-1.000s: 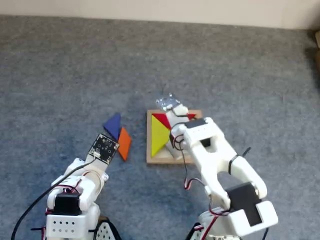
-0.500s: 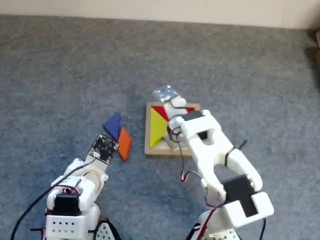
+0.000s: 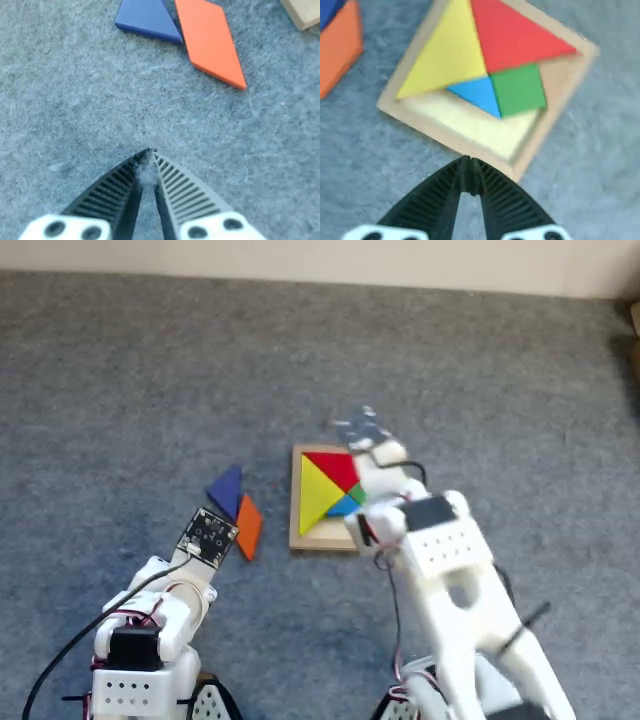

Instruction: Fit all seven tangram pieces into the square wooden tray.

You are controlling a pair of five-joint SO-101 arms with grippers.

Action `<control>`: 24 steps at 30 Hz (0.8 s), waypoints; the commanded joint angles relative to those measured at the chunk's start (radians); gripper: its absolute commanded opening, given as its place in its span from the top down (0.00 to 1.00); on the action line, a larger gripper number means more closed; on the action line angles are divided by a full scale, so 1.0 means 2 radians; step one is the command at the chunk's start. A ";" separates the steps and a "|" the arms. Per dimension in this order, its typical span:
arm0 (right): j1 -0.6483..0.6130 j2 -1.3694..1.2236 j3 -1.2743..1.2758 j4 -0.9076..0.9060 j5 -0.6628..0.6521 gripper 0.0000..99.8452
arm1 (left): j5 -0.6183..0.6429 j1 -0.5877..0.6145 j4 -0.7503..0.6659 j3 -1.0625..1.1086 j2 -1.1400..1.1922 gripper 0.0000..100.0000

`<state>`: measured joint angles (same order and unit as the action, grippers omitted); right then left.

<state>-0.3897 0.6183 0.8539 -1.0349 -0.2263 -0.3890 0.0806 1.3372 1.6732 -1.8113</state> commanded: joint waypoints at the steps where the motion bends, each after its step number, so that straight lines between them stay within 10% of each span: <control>1: 0.044 0.086 0.039 -0.004 0.039 1.00 | -0.004 0.003 0.002 0.011 -0.011 0.99; 24: 0.125 0.496 0.361 -0.009 0.113 1.00 | -0.004 0.003 0.002 0.011 -0.011 0.99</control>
<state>-0.1596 1.5083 1.5505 -1.0457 -0.0115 -0.3890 0.0806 1.3372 1.6732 -1.8113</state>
